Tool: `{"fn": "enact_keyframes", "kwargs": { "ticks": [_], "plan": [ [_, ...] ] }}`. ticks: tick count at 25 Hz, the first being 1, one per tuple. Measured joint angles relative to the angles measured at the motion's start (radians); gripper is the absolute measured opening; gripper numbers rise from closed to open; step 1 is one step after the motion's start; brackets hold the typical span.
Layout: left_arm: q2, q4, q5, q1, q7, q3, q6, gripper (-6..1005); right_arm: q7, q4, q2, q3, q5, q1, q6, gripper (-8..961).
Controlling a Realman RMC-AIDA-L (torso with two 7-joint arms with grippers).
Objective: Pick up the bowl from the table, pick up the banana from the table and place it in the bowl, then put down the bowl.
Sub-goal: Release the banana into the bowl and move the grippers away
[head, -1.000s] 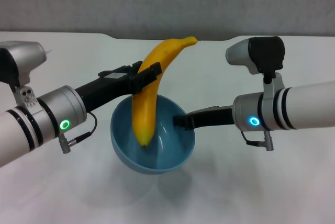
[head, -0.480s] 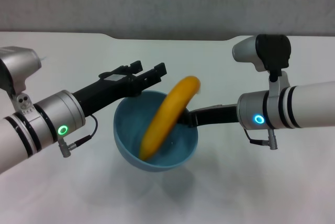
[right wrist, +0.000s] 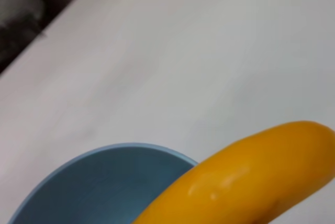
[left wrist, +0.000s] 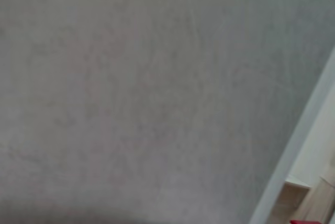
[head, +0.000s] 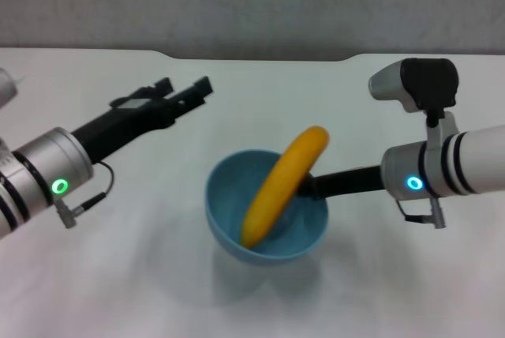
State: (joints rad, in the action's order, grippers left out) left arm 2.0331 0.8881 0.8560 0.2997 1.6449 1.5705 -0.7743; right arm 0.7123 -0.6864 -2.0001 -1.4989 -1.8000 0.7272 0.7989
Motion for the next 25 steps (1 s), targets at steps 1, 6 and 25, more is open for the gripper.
{"fn": "enact_keyframes", "kwargs": {
  "ticks": [1,6,25],
  "plan": [
    [-0.001,0.0,0.003,-0.001,0.0,0.007,0.0,896,-0.019,0.0,0.0,-0.021,-0.038,0.004,0.016,51],
    [-0.004,-0.002,0.039,0.004,-0.001,0.057,0.003,896,-0.104,-0.003,0.01,-0.171,-0.25,0.062,0.137,52],
    [-0.002,-0.09,0.058,0.016,0.016,0.119,0.04,895,-0.137,0.168,-0.011,-0.184,-0.418,0.203,0.126,53]
  ]
}}
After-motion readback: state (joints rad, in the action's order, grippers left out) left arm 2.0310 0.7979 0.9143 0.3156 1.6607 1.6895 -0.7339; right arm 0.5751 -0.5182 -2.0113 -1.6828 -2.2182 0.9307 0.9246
